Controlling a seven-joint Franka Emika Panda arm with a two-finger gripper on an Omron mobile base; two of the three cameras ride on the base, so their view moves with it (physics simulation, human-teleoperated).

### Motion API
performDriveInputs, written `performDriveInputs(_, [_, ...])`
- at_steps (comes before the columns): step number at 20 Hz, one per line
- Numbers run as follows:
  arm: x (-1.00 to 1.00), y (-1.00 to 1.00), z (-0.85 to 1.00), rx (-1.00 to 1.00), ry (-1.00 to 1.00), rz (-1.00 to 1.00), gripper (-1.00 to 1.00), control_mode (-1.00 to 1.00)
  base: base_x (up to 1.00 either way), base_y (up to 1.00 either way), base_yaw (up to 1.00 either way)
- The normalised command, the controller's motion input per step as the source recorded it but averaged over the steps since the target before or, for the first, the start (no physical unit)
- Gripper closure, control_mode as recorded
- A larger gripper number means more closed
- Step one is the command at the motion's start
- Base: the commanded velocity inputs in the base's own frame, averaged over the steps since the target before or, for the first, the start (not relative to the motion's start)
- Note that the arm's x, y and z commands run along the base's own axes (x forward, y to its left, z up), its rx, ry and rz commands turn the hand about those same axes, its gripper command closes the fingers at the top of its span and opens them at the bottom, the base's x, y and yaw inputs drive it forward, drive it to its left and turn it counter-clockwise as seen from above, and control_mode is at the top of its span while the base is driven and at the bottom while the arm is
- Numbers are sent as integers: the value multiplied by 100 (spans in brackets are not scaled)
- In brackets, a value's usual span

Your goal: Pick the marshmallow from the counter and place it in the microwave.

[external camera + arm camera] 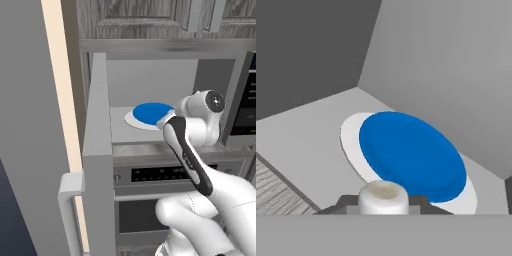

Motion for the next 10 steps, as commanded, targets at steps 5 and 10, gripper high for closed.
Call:
performDriveInputs(5, [98, 21, -14, -9, 1, 0, 100, -100, 0, 0, 0])
performDriveInputs(10, [64, -23, -12, -8, 14, 0, 100, -100, 0, 0, 0])
